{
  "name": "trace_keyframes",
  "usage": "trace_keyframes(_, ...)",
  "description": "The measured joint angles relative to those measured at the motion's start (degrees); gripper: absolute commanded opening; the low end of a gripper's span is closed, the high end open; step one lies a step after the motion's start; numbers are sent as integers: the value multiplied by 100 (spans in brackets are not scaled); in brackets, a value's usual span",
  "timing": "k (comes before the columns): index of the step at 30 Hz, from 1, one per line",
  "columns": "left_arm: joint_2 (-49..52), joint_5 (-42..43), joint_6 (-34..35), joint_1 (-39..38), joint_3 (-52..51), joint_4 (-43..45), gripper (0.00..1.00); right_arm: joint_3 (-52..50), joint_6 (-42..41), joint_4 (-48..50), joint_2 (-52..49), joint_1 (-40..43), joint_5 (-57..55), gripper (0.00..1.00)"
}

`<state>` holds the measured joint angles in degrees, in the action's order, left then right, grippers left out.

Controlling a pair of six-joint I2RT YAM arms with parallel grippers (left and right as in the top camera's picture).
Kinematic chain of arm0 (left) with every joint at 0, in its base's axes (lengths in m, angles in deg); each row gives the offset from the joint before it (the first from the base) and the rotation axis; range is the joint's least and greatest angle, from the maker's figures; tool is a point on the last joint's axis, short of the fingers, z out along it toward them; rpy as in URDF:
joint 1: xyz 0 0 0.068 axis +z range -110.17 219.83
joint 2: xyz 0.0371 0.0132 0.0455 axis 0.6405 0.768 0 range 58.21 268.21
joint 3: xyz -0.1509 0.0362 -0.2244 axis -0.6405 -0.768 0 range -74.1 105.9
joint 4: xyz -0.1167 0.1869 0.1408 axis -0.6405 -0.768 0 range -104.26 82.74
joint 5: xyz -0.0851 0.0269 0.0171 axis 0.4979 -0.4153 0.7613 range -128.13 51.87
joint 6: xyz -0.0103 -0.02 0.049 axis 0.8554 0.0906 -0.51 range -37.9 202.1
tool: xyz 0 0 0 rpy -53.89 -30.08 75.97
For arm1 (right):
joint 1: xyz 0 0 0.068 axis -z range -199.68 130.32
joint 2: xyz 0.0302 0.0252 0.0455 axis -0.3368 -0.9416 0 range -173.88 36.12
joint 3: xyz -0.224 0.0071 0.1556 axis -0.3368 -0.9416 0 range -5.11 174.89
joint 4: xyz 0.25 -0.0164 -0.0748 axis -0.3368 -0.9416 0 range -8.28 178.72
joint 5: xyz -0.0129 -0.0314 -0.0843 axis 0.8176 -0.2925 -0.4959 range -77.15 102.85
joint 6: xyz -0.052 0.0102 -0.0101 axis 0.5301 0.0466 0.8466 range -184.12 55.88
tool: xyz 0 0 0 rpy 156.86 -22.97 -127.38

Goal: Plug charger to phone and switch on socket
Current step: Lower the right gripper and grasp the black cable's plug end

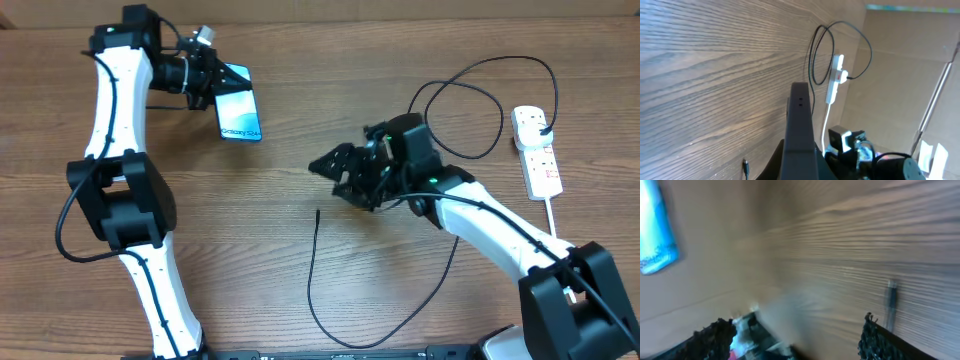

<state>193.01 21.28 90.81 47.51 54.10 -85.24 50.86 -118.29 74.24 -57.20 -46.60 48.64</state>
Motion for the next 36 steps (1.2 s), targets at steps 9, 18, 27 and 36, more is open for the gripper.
trace_keyframes(9, 0, 61, -37, 66, 0, -7, 4, 1554, 970, -1847, -7, -691, -2240, 89)
trace_keyframes(18, 0, 63, -35, 66, 0, -26, 4, 1558, 1174, -2090, -581, -1373, -3333, 88)
trace_keyframes(27, 0, 61, -35, 66, 0, -26, 4, 1558, 1108, -2385, -1335, -1545, -3622, 88)
trace_keyframes(36, 0, 61, -35, 66, 0, -20, 4, 1558, 1023, -2710, -1335, -1652, -3668, 88)
